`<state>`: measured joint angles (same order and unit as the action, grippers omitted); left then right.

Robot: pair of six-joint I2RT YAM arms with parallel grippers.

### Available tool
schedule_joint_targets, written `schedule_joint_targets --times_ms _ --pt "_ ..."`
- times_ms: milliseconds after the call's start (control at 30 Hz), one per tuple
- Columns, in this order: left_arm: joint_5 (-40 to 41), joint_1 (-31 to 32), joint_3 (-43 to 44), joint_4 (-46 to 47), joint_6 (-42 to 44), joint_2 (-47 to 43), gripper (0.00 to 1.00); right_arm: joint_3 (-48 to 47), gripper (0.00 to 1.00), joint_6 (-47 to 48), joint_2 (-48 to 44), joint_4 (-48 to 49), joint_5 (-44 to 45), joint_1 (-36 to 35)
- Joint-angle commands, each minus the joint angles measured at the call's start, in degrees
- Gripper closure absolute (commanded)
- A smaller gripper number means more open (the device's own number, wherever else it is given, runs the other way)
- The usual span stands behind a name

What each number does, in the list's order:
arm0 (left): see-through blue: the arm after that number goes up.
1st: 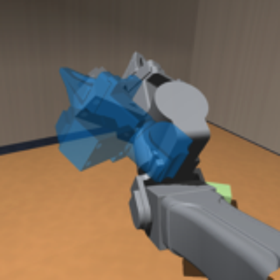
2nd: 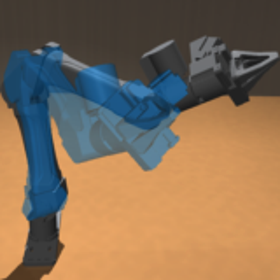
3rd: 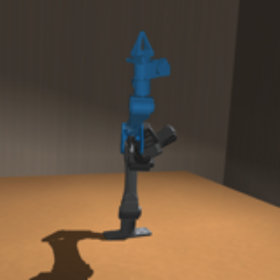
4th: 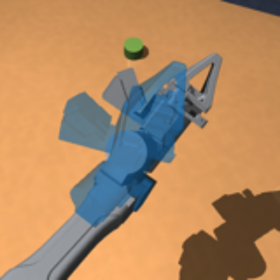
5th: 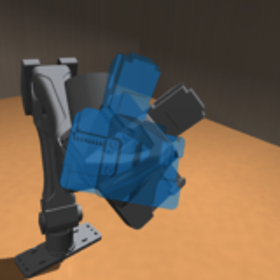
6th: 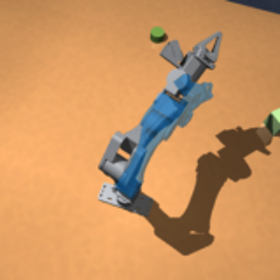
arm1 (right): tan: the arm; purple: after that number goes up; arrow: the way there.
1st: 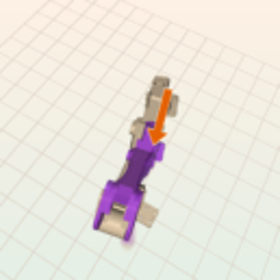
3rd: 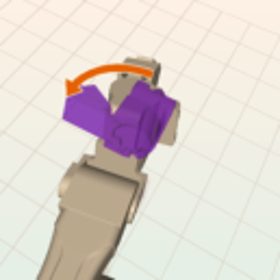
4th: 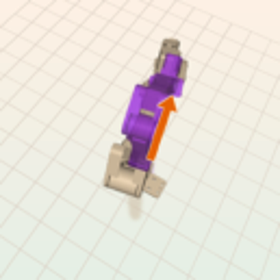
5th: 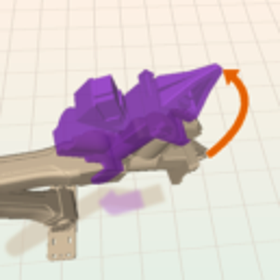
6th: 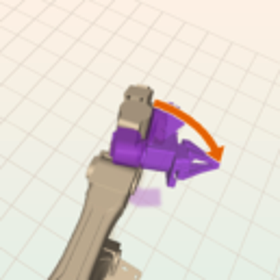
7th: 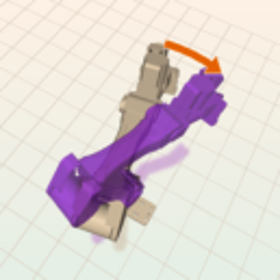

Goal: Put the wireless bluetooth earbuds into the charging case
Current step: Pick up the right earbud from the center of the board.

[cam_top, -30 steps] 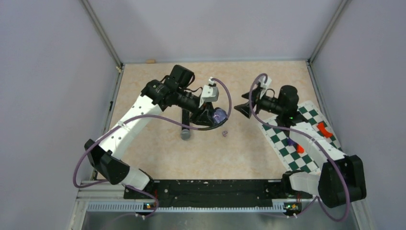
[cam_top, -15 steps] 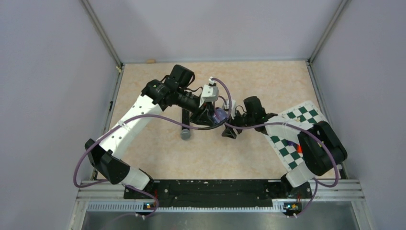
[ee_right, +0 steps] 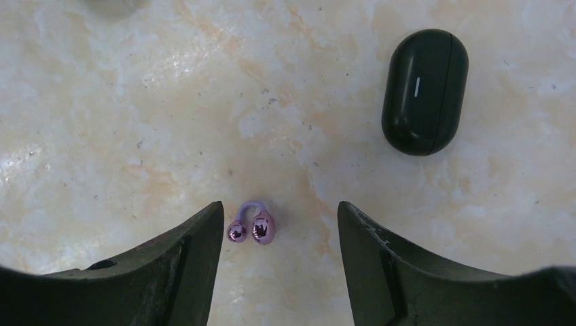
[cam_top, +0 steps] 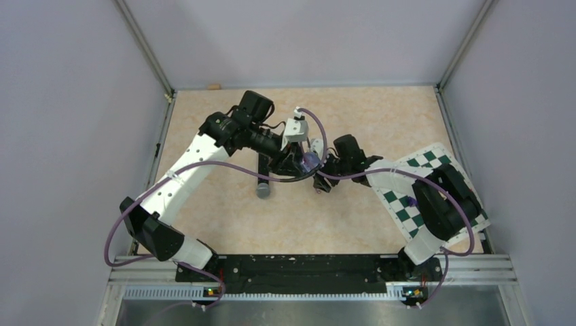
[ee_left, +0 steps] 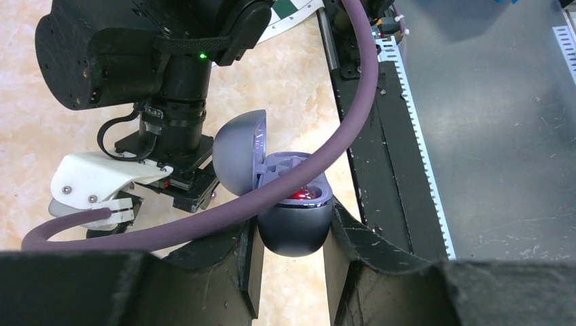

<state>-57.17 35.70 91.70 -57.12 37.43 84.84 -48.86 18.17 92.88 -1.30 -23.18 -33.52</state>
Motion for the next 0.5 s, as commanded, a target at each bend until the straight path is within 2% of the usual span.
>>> schedule_joint_targets --times_ms 0,200,467 --pt "-3.09 -0.04 -0.38 2.11 -0.08 -2.77 1.0 -3.15 0.39 2.74 1.38 -4.17 2.5 -0.96" --pt "-3.3 -0.32 -0.73 2.55 -0.39 -3.4 1.0 -4.62 0.42 4.15 3.54 -6.94 4.65 -1.26" --pt "-3.59 -0.63 -1.03 2.9 -0.63 -3.67 1.0 -5.01 0.6 4.56 3.36 -6.74 7.53 -1.81"
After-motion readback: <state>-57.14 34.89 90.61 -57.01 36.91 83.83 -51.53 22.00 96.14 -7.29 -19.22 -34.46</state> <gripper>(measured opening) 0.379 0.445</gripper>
